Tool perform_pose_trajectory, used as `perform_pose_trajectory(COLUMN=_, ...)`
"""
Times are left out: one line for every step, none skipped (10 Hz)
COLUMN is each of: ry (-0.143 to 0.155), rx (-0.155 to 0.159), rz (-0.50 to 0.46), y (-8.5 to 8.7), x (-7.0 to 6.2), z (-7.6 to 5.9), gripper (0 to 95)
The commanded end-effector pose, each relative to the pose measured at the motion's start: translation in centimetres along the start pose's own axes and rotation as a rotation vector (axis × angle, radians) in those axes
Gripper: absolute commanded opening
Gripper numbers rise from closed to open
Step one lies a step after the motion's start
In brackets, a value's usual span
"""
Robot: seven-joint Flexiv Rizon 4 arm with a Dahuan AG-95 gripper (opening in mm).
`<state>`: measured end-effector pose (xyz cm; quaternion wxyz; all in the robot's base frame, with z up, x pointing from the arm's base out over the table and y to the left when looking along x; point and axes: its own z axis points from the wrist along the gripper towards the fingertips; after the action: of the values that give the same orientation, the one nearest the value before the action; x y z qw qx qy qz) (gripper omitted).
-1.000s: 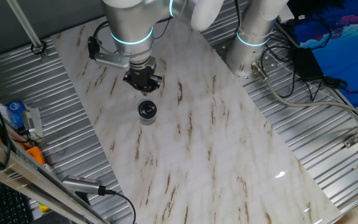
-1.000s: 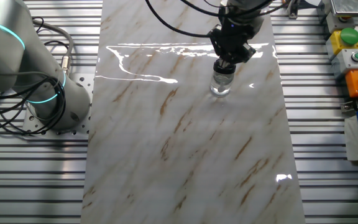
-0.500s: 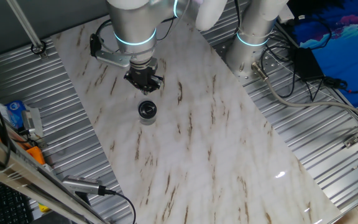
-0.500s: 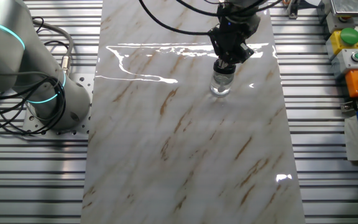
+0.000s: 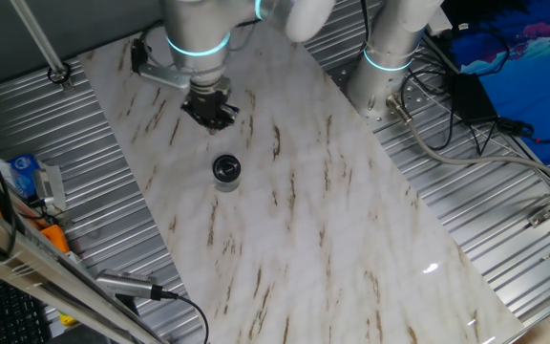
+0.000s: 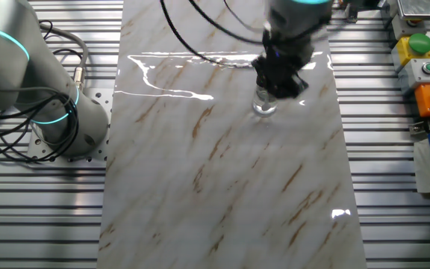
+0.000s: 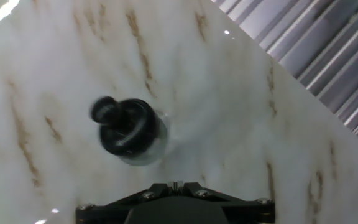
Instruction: Unscrew the lid from the jar
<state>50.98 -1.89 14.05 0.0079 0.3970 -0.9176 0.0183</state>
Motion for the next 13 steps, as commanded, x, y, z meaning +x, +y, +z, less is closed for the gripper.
perform_pose_trajectory(ry=-0.012, rx=-0.022, rz=-0.104, y=-3.8, x=0.8, z=1.5, gripper=0.0)
perform_pose_trajectory(ry=-0.019, rx=-0.028, rz=-0.125, y=-4.8, x=1.0, z=2.1, gripper=0.0)
perform_pose_trajectory(ry=-0.017, rx=-0.031, rz=-0.131, y=-4.9, x=1.1, z=2.2, gripper=0.0)
perform_pose_trajectory(ry=-0.013, rx=-0.027, rz=-0.13, y=-4.8, x=1.1, z=2.0, gripper=0.0)
perform_pose_trajectory(ry=-0.002, rx=-0.018, rz=-0.128, y=-4.6, x=1.2, z=1.6, gripper=0.0)
perform_pose_trajectory(ry=0.005, rx=-0.015, rz=-0.117, y=-4.3, x=1.3, z=1.4, gripper=0.0)
perform_pose_trajectory(ry=0.019, rx=-0.029, rz=-0.094, y=-4.1, x=1.3, z=1.3, gripper=0.0)
perform_pose_trajectory(ry=0.016, rx=-0.037, rz=-0.063, y=-4.1, x=1.3, z=1.3, gripper=0.0)
perform_pose_trajectory(ry=0.015, rx=-0.036, rz=-0.038, y=-4.1, x=1.3, z=1.3, gripper=0.0)
perform_pose_trajectory(ry=0.027, rx=-0.017, rz=0.019, y=-4.1, x=1.3, z=1.3, gripper=0.0)
perform_pose_trajectory(ry=0.032, rx=0.006, rz=0.049, y=-4.1, x=1.3, z=1.3, gripper=0.0)
perform_pose_trajectory(ry=0.032, rx=0.012, rz=0.054, y=-4.1, x=1.3, z=1.3, gripper=0.0)
perform_pose_trajectory(ry=0.033, rx=0.014, rz=0.043, y=-4.1, x=1.3, z=1.3, gripper=0.0)
